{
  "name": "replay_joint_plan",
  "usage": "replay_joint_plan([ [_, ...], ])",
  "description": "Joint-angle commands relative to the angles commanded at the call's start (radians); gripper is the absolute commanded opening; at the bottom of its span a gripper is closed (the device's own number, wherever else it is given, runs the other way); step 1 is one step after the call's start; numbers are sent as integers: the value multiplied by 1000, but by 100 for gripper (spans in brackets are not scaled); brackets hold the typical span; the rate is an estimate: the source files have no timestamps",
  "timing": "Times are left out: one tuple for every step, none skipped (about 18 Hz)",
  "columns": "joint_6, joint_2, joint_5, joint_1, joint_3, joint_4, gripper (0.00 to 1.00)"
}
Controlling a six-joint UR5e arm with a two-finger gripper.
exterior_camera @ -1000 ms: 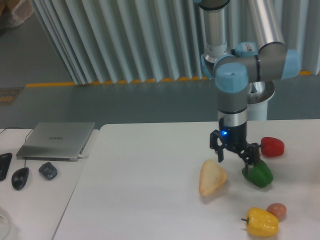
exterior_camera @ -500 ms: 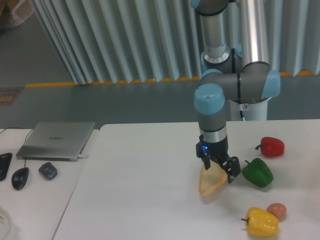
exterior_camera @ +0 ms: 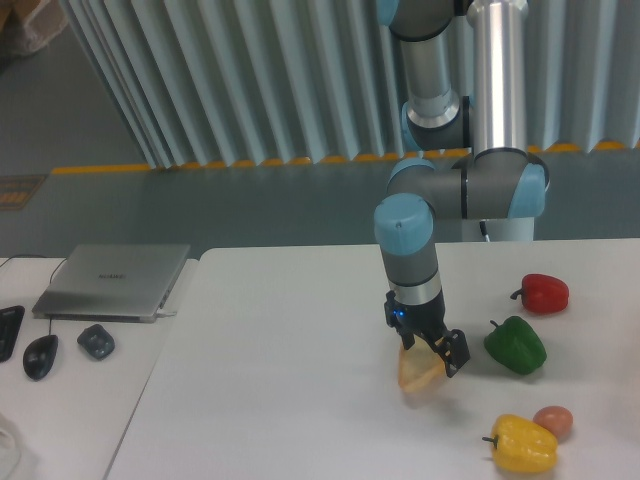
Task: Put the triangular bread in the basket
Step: 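Close the gripper on the bread slice's tip and lift it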
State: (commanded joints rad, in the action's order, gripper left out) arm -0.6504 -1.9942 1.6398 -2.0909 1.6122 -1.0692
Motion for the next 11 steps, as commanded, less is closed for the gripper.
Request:
replay_joint_plan([
  [-2, -2, 0, 2, 2, 0, 100],
  [-2, -3, 0, 3, 2, 0, 100],
  [-2, -11, -2, 5, 2, -2, 100],
  [-3, -12, -2, 5, 2, -2, 92],
  [-2, -14, 0, 5, 2, -2, 85],
  [-2, -20, 3, 5, 2, -3, 69],
  [-2, -20, 3, 5, 2, -3, 61],
  [-5, -18, 2, 5, 0, -6, 51],
  [-5, -15, -2, 2, 0, -9, 35],
  [-6, -11, -6, -1, 0, -15, 29],
  [-6, -9, -9, -6, -8, -40, 21],
])
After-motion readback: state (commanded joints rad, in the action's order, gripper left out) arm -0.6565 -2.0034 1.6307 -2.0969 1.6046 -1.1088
